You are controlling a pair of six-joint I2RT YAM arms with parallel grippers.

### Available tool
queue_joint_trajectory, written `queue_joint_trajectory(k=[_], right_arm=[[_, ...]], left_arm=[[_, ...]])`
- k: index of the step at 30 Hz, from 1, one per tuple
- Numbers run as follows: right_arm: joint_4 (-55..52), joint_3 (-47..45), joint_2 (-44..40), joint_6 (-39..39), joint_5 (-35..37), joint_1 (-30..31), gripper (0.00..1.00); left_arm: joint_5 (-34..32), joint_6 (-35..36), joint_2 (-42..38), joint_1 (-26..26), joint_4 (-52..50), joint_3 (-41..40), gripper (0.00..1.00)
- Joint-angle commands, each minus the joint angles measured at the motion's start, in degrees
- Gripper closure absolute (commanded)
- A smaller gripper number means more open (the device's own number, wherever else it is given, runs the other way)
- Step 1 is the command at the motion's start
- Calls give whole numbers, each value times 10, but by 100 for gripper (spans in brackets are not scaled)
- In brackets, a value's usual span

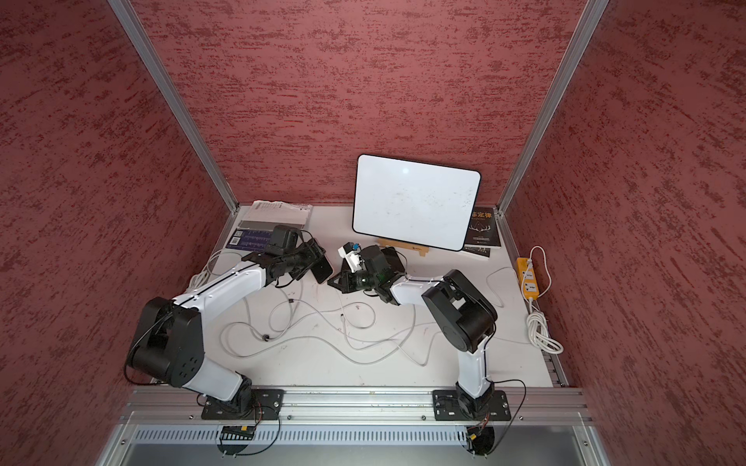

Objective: Plug the charging cable into the phone
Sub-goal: Insert the charging cable into the phone.

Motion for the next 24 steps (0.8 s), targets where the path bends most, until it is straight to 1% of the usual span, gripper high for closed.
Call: queue_joint_trajectory(k=[1,9,18,19,20,24], right_arm=[[50,43,7,-1,39,-18,100],[42,66,25,-7,41,-22,100],[34,80,30,-5,29,-27,100],[32,78,28,-4,28,-27,97],[32,74,23,-4,26,-27,91],[20,53,-1,4,17,-29,62]], left_arm=[[29,11,9,-13,-45,6,100],[25,13,27,-18,-54,20,100],[20,14,25,-18,-61,20,100],[17,15,25,-16,-65,21,100],[13,15,24,-16,-68,21,100],[2,17,18,-12,-79,21,100]])
